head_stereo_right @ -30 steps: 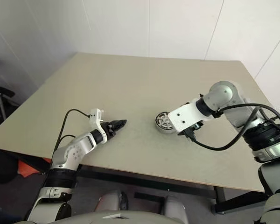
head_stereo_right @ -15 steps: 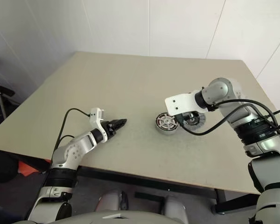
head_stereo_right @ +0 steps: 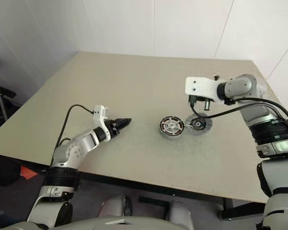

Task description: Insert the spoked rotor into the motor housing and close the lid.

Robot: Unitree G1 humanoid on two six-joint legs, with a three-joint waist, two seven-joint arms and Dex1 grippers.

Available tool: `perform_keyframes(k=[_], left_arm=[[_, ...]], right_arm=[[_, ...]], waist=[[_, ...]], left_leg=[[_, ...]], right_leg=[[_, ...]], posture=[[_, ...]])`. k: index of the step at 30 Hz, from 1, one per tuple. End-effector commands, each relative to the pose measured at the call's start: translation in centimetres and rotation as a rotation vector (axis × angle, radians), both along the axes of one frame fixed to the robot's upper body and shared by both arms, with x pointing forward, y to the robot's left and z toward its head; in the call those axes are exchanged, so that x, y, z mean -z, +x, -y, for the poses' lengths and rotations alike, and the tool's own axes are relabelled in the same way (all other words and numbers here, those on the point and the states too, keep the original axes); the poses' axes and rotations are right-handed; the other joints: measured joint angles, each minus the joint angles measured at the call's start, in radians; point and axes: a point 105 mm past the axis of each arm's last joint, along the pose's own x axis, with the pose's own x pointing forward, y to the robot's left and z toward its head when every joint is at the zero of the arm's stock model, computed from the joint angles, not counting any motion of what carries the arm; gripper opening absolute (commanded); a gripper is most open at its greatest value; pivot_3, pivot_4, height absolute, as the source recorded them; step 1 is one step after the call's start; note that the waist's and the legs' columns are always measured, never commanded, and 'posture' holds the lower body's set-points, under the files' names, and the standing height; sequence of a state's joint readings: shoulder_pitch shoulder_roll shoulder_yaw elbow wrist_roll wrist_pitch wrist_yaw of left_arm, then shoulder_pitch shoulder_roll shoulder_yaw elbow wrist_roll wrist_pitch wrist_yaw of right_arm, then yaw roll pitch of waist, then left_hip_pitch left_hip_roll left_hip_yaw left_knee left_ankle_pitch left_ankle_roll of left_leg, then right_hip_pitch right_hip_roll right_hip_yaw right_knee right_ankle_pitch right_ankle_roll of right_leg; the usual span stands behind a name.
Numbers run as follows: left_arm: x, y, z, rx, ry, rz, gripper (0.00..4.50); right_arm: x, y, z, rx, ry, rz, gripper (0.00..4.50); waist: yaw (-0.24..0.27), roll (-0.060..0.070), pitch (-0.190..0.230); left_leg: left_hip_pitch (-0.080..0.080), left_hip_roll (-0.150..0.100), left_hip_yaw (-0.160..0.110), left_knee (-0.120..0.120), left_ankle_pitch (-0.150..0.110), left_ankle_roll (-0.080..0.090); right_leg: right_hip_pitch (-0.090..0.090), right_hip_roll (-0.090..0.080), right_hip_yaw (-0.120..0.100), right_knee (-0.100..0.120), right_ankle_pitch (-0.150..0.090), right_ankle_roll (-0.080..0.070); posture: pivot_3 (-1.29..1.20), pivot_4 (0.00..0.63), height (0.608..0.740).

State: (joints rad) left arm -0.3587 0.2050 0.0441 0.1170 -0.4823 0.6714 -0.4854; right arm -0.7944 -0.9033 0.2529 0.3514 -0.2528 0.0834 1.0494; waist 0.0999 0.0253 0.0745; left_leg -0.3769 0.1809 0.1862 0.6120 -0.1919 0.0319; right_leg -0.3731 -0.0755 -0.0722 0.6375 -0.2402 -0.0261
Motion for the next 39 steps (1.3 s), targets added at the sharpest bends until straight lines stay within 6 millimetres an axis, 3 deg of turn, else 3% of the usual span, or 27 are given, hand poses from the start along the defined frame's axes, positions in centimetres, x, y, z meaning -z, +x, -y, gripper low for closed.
perform_keyframes(k=[1,7,8,10,13,17,22,28,35,39], left_arm=[[-4.0,-0.1,2.3,0.138,0.063,0.162,2.60],[-7.0,0.2,3.1,0.238,0.064,0.242,2.60],[-7.2,0.4,3.0,0.237,0.068,0.244,2.60],[-7.2,0.7,2.8,0.236,0.074,0.244,2.60],[-7.3,0.6,2.9,0.253,0.078,0.248,2.60],[-8.0,0.4,3.2,0.279,0.054,0.251,2.60],[-7.6,0.7,2.9,0.263,0.068,0.238,2.60],[-7.8,1.0,2.3,0.229,0.074,0.246,2.60],[-7.7,1.4,1.3,0.172,0.077,0.245,2.60],[-7.6,1.7,1.1,0.140,0.072,0.244,2.60]], right_arm=[[-1.1,-0.2,2.8,0.129,0.053,0.058,0.50],[1.0,-2.5,8.8,0.335,0.045,0.039,0.50],[1.7,-3.0,9.6,0.361,0.040,0.021,0.16],[2.8,-3.9,10.6,0.386,0.009,-0.008,0.03],[4.3,-5.4,10.3,0.394,0.040,-0.078,0.03],[6.2,-7.0,8.4,0.341,0.088,-0.176,0.03],[6.1,-6.7,5.3,0.270,0.172,-0.179,0.03],[4.0,-6.7,-0.1,0.096,0.368,-0.206,0.03],[1.3,-7.0,-5.0,-0.081,0.491,-0.215,0.03],[2.5,-6.4,-6.9,-0.103,0.479,-0.236,0.03]], waist=[[0.002,0.000,0.000],[0.005,0.000,0.000],[0.005,0.000,0.000],[0.002,0.000,0.000],[-0.004,0.000,0.000],[-0.005,0.001,0.000],[-0.004,0.001,0.000],[-0.004,0.001,0.000],[-0.004,0.001,0.000],[-0.001,0.000,0.000]], left_leg=[[0.000,0.000,0.000,0.000,0.000,0.000],[-0.002,-0.002,0.000,-0.001,-0.001,0.001],[-0.002,-0.002,0.000,-0.001,-0.001,0.001],[-0.002,-0.002,0.000,-0.001,-0.001,0.001],[-0.001,-0.002,-0.001,-0.001,-0.001,0.001],[0.001,-0.001,0.000,-0.001,0.001,-0.002],[0.002,-0.001,0.000,-0.001,0.002,-0.003],[0.003,-0.001,0.000,-0.001,0.002,-0.003],[0.003,-0.001,-0.001,-0.003,0.002,-0.003],[0.003,-0.001,-0.001,-0.005,0.003,-0.004]], right_leg=[[0.000,0.000,0.000,0.000,0.000,0.000],[-0.002,-0.001,0.000,0.000,0.000,-0.001],[-0.001,-0.001,0.000,0.000,0.000,-0.001],[-0.001,-0.001,0.000,0.000,0.000,-0.001],[-0.001,-0.001,0.000,-0.001,0.000,0.000],[-0.001,-0.001,0.000,-0.001,-0.001,0.000],[0.000,-0.001,0.000,-0.001,-0.002,0.003],[0.001,-0.001,0.000,-0.001,-0.002,0.002],[0.000,-0.001,0.000,-0.001,-0.001,0.000],[-0.001,0.000,-0.001,0.000,-0.001,0.000]], posture=[[0.00,0.000,0.740],[0.00,0.000,0.740],[0.00,0.000,0.740],[0.00,0.000,0.740],[0.00,0.000,0.740],[0.00,0.000,0.740],[0.00,0.000,0.740],[0.00,0.000,0.740],[0.00,0.000,0.740],[0.00,0.000,0.740]])
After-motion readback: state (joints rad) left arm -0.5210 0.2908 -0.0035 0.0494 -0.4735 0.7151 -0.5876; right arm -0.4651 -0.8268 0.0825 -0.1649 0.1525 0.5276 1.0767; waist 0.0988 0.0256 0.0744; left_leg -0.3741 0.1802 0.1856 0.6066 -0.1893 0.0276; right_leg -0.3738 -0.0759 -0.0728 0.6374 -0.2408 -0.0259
